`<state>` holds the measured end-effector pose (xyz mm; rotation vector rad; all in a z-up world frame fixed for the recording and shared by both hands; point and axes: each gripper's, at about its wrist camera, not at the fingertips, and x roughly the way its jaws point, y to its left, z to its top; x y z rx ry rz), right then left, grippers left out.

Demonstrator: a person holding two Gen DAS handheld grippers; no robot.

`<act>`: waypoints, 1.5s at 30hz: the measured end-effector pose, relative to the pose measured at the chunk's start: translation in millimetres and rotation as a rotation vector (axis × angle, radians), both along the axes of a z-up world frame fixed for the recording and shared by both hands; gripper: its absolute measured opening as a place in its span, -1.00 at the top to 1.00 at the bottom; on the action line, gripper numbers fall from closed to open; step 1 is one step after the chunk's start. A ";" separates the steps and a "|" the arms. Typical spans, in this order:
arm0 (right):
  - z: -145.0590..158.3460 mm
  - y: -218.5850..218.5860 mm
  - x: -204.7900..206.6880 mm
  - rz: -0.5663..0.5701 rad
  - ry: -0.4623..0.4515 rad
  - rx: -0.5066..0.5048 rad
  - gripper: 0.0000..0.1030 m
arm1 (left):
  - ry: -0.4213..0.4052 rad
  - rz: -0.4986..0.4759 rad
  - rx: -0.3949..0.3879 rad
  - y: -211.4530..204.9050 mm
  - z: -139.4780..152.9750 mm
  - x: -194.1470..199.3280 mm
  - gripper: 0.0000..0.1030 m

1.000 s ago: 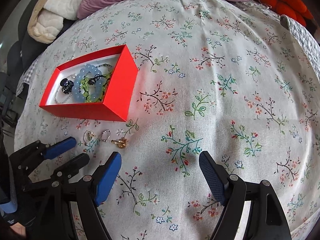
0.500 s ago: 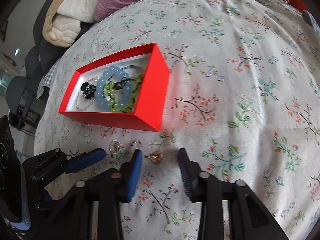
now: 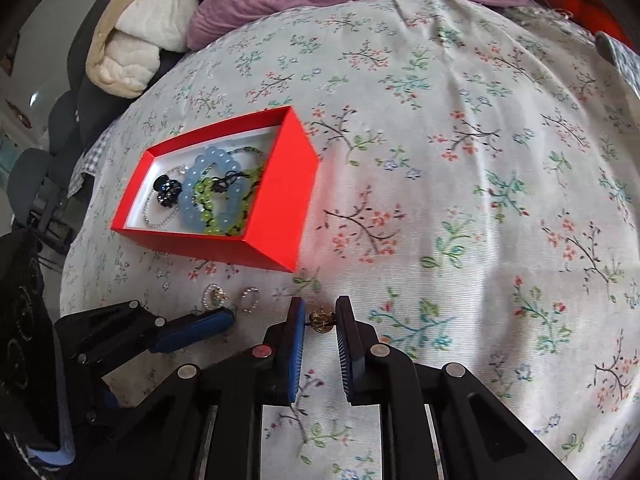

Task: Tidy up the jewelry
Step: 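Grasp the amber-stone gold ring with the right tool while the left tool reaches the silver ring, then close the left tool on the small silver ring and lift it, then carry both rings over the red box and open both tools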

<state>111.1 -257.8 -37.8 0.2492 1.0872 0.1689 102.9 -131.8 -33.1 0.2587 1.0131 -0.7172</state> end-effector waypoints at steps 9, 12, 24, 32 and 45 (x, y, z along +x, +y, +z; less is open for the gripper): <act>-2.1 -12.8 -7.1 -0.002 0.017 0.006 0.70 | -0.025 0.054 0.021 -4.3 -7.1 8.8 0.39; -0.9 -16.1 -8.0 -0.003 0.017 0.009 0.70 | -0.041 0.056 0.027 -6.4 -8.6 9.4 0.39; 4.4 -23.8 -10.0 -0.032 0.007 0.023 0.70 | -0.071 0.033 0.057 -9.8 -3.9 -0.6 0.89; 19.4 -22.2 -13.5 -0.033 -0.020 0.046 0.70 | -0.094 0.031 0.011 2.9 19.5 -9.9 0.89; 56.9 15.9 1.4 -0.005 -0.119 0.121 0.69 | -0.164 0.201 -0.121 59.1 72.3 14.7 0.89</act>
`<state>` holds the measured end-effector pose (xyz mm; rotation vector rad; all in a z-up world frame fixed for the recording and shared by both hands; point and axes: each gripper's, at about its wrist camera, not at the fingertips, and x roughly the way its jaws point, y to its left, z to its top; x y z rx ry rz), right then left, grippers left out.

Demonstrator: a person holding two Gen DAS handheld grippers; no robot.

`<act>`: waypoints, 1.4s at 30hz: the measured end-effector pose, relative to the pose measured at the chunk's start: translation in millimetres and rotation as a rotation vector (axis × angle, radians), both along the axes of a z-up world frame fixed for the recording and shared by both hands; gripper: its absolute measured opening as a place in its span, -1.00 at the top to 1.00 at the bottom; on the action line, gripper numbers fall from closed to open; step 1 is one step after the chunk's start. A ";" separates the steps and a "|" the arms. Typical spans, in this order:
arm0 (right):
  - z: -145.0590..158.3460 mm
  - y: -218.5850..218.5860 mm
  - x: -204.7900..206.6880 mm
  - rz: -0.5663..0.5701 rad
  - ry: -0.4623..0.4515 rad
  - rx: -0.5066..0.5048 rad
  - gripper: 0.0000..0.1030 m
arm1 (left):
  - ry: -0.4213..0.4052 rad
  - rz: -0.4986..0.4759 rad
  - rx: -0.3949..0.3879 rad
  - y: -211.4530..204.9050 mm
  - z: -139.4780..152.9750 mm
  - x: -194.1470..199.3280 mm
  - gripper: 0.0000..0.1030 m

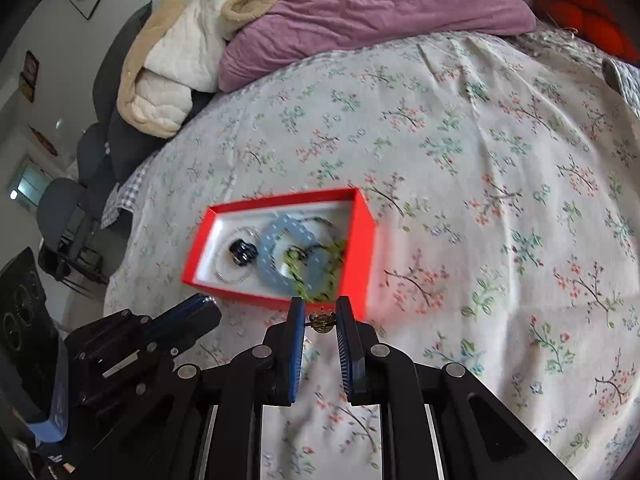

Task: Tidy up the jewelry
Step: 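Carry both rings over the red box and open both tools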

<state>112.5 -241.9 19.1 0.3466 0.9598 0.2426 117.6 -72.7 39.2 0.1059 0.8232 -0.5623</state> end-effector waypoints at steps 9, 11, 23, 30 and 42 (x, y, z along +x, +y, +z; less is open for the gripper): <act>-2.6 8.2 23.2 -0.040 -0.009 0.060 0.69 | 0.021 0.118 -0.021 30.5 -7.0 32.5 0.89; -4.9 9.1 27.4 -0.045 -0.006 0.069 0.69 | 0.031 0.136 -0.030 33.0 -10.5 36.5 0.89; -5.9 20.8 39.9 -0.027 -0.009 0.064 0.63 | 0.060 0.184 -0.057 32.4 -17.4 50.7 0.42; -4.4 14.9 36.1 -0.034 0.007 0.044 0.59 | 0.051 0.193 -0.023 36.4 -12.1 44.1 -0.09; 10.7 16.1 5.7 -0.009 -0.030 -0.045 -0.30 | 0.117 0.175 -0.006 53.8 -9.8 20.0 -0.65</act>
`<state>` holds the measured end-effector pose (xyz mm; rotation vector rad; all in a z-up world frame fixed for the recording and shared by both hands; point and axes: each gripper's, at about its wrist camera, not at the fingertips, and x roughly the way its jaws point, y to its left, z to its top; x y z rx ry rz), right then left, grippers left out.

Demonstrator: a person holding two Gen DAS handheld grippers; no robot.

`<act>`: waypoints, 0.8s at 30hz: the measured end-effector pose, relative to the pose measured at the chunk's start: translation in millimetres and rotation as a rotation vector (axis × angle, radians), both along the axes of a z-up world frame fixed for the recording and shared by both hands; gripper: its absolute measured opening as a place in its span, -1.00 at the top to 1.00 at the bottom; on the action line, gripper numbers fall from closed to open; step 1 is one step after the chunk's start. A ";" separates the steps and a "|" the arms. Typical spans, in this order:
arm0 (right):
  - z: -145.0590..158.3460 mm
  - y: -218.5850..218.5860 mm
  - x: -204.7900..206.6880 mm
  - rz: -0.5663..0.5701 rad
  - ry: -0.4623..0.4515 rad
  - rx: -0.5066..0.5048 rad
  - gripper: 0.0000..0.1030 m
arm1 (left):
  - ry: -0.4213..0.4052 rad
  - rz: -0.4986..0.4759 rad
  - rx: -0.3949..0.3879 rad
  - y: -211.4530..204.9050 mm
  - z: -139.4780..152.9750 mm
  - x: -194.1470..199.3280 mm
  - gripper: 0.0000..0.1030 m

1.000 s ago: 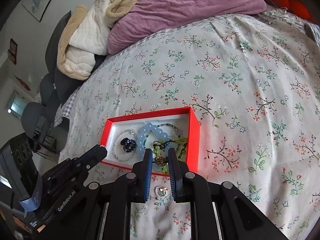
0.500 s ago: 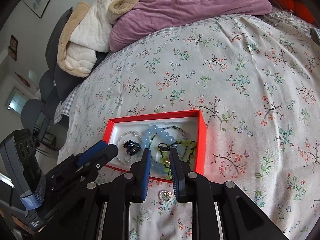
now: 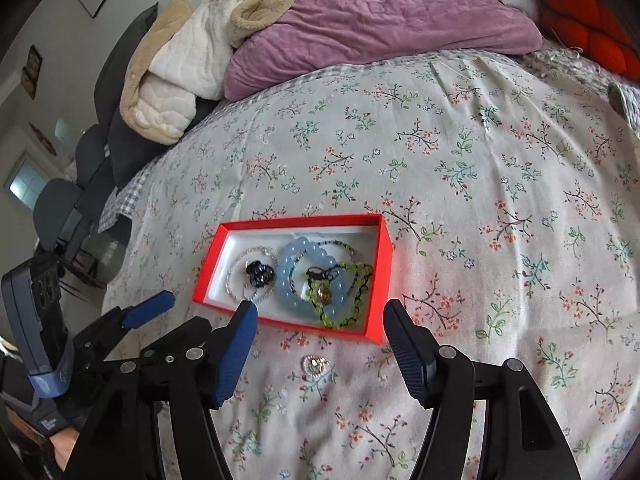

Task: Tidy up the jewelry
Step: 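Carry both rings over the red box and open both tools, then move the left tool to the white beaded ring while the right tool reaches the gold earring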

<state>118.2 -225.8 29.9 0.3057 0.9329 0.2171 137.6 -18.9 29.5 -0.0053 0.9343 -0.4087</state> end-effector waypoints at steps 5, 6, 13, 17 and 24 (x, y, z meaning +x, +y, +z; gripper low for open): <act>-6.1 -2.2 -12.3 0.008 0.005 -0.039 -0.40 | 0.034 0.015 0.033 11.0 -6.5 -12.6 -0.70; -8.0 -2.8 -14.2 0.011 0.009 -0.046 -0.41 | 0.038 0.015 0.038 12.1 -7.4 -14.3 -0.70; -25.9 -5.2 -26.4 0.028 0.058 -0.093 -0.45 | 0.083 0.005 0.073 20.0 -22.6 -28.4 -0.71; -36.4 -5.7 -30.5 0.035 0.074 -0.105 -0.45 | 0.113 -0.025 0.081 18.2 -31.9 -32.6 -0.71; -56.3 6.1 -18.4 0.066 0.118 -0.054 -0.09 | 0.161 -0.050 0.057 12.2 -43.1 -32.6 -0.71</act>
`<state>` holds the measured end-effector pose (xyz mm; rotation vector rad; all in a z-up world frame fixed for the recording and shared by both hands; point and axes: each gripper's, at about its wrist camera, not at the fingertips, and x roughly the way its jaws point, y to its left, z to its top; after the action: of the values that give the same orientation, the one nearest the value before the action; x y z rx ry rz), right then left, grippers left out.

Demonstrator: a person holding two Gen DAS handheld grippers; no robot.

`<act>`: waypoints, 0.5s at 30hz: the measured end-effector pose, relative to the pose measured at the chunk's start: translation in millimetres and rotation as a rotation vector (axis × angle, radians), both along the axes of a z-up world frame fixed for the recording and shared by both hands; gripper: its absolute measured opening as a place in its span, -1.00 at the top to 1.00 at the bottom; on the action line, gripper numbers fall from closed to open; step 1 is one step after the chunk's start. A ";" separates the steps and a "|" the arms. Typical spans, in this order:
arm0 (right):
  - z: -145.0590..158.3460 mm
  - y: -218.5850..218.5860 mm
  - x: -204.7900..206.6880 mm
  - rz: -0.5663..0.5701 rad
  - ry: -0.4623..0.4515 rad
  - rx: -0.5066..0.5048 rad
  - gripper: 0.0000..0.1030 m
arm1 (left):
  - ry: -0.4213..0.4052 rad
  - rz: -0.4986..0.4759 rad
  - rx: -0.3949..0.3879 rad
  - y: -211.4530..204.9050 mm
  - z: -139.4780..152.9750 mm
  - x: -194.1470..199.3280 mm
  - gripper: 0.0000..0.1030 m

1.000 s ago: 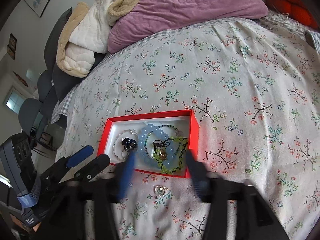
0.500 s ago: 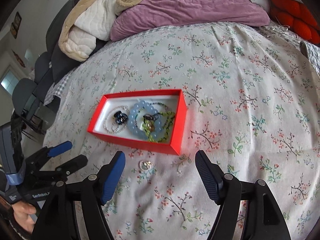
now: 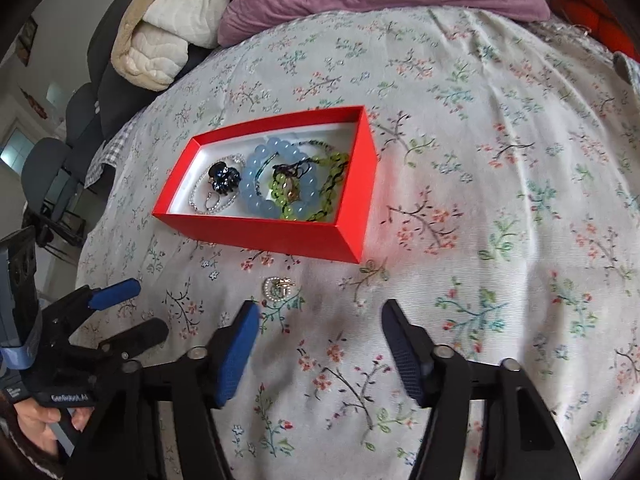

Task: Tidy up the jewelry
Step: 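Move the left tool to the white beaded ring while the right tool reaches the gold earring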

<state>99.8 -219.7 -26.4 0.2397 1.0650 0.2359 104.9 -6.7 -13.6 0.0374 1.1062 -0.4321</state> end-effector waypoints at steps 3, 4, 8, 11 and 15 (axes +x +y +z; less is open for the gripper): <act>-6.5 7.5 9.1 0.006 0.022 0.017 0.06 | -0.003 -0.020 0.014 -5.9 -2.5 -0.5 -0.71; -8.1 9.0 11.7 0.006 0.027 0.019 0.11 | -0.006 -0.027 0.020 -7.4 -3.1 -0.7 -0.71; -11.6 15.0 21.4 0.006 0.035 0.025 0.26 | -0.019 -0.048 0.053 -11.8 -6.4 -0.8 -0.71; -15.7 20.1 26.8 0.013 0.048 0.033 0.38 | -0.016 -0.050 0.055 -11.2 -9.2 0.4 -0.71; -20.4 27.2 31.9 0.020 0.056 0.024 0.44 | -0.019 -0.056 0.064 -11.5 -11.8 1.8 -0.71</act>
<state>131.7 -192.5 -46.8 0.2588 1.1212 0.2609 106.7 -18.2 -25.4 0.1293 1.1018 -0.4456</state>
